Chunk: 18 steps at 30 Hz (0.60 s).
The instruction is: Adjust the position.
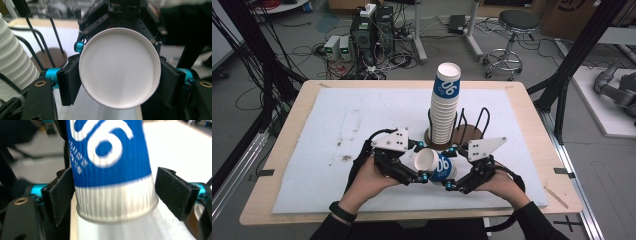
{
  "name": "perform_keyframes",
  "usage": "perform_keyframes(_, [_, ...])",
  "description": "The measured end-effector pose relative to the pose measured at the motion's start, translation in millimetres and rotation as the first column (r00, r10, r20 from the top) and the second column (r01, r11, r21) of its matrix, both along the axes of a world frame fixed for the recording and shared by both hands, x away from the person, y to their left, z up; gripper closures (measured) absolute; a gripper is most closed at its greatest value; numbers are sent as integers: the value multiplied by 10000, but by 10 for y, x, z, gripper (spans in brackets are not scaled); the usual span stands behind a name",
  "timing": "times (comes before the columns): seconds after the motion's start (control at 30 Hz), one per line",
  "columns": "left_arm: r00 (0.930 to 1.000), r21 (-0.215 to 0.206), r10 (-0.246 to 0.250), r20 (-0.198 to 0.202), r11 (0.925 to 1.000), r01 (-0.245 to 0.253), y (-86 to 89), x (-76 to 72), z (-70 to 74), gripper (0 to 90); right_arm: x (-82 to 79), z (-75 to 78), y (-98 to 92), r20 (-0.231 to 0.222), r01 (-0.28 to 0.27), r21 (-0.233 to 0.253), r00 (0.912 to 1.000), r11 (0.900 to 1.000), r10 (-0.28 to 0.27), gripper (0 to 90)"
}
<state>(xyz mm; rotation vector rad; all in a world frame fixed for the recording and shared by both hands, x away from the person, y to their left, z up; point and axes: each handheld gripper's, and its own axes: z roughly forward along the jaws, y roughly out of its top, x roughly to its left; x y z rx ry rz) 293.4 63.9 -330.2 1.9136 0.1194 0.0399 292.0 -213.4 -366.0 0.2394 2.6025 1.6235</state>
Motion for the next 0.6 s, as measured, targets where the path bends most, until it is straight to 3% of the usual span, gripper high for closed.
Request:
perform_keyframes(0.13, [9997,-788,209,146,9967,-197,45,6,-1,298,39,21,-83,-356,351,932,9989,9950,-319,156])
perform_keyframes(0.3, [9995,-1483,312,5,9885,-307,61,16,-30,300,59,-3,-80,-791,501,1456,9961,9881,-388,141])
perform_keyframes(0.47, [9995,-1991,258,-169,9796,-286,81,39,-65,301,78,-22,-55,-1101,482,1656,9935,9850,-301,140])
perform_keyframes(0.6, [9995,-2087,211,-245,9776,-258,86,47,-75,300,71,-18,-47,-761,419,1542,9966,9871,-305,163])
